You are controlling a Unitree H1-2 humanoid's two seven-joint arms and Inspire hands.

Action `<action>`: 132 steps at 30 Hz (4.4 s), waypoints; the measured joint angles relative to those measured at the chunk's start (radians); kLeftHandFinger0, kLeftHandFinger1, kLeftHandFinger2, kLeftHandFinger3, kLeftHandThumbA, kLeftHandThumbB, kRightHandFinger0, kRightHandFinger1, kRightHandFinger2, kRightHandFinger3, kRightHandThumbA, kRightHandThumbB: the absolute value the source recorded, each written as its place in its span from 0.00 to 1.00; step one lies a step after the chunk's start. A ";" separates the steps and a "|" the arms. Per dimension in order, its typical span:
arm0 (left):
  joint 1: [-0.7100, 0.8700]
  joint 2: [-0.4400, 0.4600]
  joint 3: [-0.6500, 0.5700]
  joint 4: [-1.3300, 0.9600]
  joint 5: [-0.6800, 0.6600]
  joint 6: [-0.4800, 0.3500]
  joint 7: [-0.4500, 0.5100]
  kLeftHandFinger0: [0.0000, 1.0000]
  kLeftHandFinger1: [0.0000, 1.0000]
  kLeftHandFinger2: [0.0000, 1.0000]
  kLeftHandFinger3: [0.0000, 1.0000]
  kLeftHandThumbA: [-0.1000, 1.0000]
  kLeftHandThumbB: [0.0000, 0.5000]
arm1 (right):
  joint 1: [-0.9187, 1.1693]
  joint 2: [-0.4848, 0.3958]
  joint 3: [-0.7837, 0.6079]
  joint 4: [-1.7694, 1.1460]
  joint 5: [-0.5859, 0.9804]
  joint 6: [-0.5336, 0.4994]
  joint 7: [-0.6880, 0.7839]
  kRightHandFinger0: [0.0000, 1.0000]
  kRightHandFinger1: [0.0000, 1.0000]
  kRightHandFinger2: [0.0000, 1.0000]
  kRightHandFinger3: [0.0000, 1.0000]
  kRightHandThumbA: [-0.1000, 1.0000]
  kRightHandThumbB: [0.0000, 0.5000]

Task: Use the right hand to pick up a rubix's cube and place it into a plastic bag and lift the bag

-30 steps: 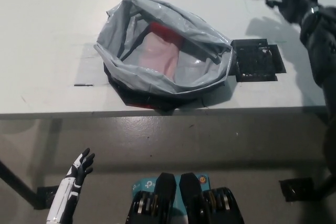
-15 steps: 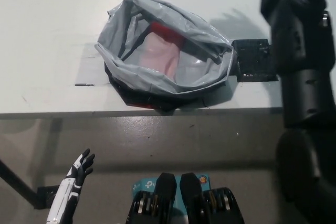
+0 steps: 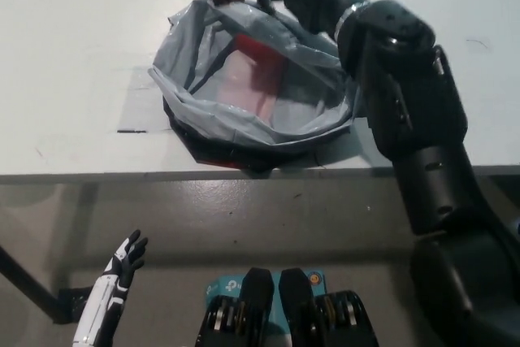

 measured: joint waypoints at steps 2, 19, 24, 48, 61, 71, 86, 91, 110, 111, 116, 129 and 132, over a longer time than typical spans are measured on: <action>-0.001 0.000 0.000 0.000 0.000 0.002 0.000 1.00 1.00 1.00 1.00 1.00 0.71 | 0.006 -0.008 0.022 0.032 -0.010 -0.013 0.000 0.09 0.65 0.93 0.88 0.00 0.25; -0.011 0.000 0.000 -0.004 0.000 0.013 0.000 1.00 1.00 1.00 1.00 1.00 0.74 | 0.066 -0.092 0.210 0.140 -0.096 -0.130 0.050 0.76 1.00 1.00 1.00 0.26 0.84; -0.016 0.000 0.000 -0.004 0.000 0.017 0.000 1.00 1.00 1.00 1.00 1.00 0.74 | 0.069 -0.124 0.289 0.123 -0.110 -0.115 0.128 1.00 1.00 1.00 1.00 0.59 0.83; -0.023 0.002 0.001 -0.004 -0.002 0.022 -0.001 1.00 1.00 1.00 1.00 1.00 0.71 | 0.068 -0.210 0.316 -0.342 -0.165 -0.177 0.274 1.00 1.00 1.00 1.00 0.72 0.86; -0.025 0.004 0.001 -0.003 0.000 0.021 0.000 1.00 1.00 1.00 1.00 1.00 0.70 | 0.092 -0.330 0.302 -0.413 -0.330 -0.257 0.154 1.00 1.00 1.00 1.00 0.73 0.89; -0.026 0.004 0.001 0.001 0.001 0.021 0.000 1.00 1.00 1.00 1.00 1.00 0.69 | 0.188 -0.345 0.344 -0.348 -0.422 -0.306 0.114 1.00 1.00 1.00 1.00 0.76 0.94; -0.026 0.004 0.000 0.001 0.004 0.021 0.000 1.00 1.00 1.00 1.00 1.00 0.70 | 0.256 -0.339 0.383 -0.303 -0.478 -0.327 0.098 1.00 1.00 1.00 1.00 0.73 0.93; -0.026 0.004 0.001 0.001 0.006 0.021 0.000 1.00 1.00 1.00 1.00 1.00 0.70 | 0.256 -0.340 0.403 -0.250 -0.525 -0.332 0.071 1.00 1.00 1.00 1.00 0.72 0.95; -0.026 0.004 0.000 0.002 0.011 0.019 0.000 1.00 1.00 1.00 1.00 1.00 0.72 | 0.237 -0.348 0.439 -0.078 -0.672 -0.352 -0.049 1.00 1.00 1.00 1.00 0.73 0.95; -0.026 0.004 0.000 0.002 0.011 0.018 0.000 1.00 1.00 1.00 1.00 1.00 0.72 | 0.234 -0.348 0.440 -0.065 -0.675 -0.354 -0.054 1.00 1.00 1.00 1.00 0.73 0.96; -0.026 0.004 0.000 0.002 0.014 0.019 0.000 1.00 1.00 1.00 1.00 1.00 0.71 | 0.219 -0.343 0.443 -0.015 -0.692 -0.356 -0.074 1.00 1.00 1.00 1.00 0.72 0.94; -0.027 0.004 0.000 0.001 0.016 0.019 0.000 1.00 1.00 1.00 1.00 1.00 0.70 | 0.160 -0.289 0.430 0.151 -0.685 -0.240 -0.050 0.00 0.15 0.49 0.40 0.14 0.46; -0.032 0.004 0.000 0.001 0.016 0.019 0.000 1.00 1.00 1.00 1.00 1.00 0.69 | 0.146 -0.289 0.396 0.181 -0.653 -0.224 -0.027 0.00 0.29 0.59 0.46 0.10 0.42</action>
